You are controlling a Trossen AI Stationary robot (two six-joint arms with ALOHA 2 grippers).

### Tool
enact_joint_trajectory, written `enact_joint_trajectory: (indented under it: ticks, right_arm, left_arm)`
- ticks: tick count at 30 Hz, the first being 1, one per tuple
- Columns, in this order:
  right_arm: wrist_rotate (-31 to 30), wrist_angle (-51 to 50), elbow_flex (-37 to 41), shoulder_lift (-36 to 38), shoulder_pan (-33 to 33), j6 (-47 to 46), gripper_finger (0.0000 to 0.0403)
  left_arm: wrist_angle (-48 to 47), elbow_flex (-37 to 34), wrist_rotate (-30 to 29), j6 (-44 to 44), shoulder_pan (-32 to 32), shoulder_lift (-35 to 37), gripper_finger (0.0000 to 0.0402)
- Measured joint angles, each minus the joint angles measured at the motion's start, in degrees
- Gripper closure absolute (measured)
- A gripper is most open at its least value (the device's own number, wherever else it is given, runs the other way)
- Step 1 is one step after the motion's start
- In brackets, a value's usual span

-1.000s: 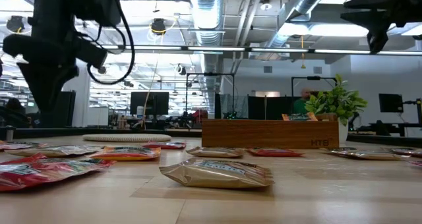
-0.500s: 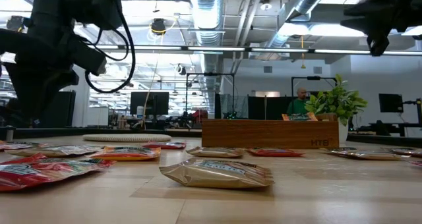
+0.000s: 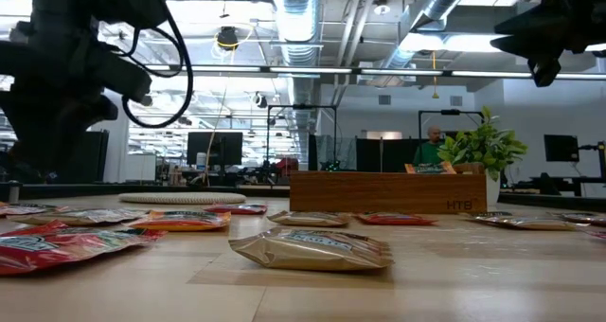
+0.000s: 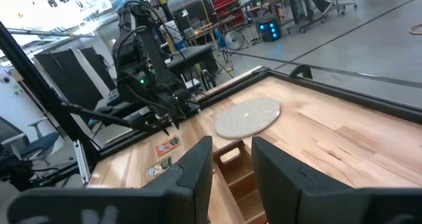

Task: Pick & Place Tea
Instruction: Put the orange tea bag into the right section of the wooden organizer

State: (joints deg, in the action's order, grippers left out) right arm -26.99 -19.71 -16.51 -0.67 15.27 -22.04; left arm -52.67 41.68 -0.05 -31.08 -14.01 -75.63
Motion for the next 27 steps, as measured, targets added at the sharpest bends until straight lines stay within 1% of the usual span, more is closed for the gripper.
enact_joint_trajectory:
  ticks: [9,12,21,27]
  right_arm:
    - [0.0,0.0,0.0,0.0,0.0,0.0,0.0305]
    - [0.0,0.0,0.0,0.0,0.0,0.0,0.0305]
    - [0.0,0.1,0.0,0.0,0.0,0.0,0.0305]
    - [0.0,0.1,0.0,0.0,0.0,0.0,0.0305]
  left_arm:
    - [1.1,-2.8,0.6,0.6,0.0,-2.9,0.025]
    - [3.0,-4.1,1.9,0.6,0.0,-3.0,0.025]
    - [8.7,-7.6,1.6,3.2,0.0,-3.1,0.025]
    - [9.6,-8.7,1.7,3.0,0.0,-3.0,0.0253]
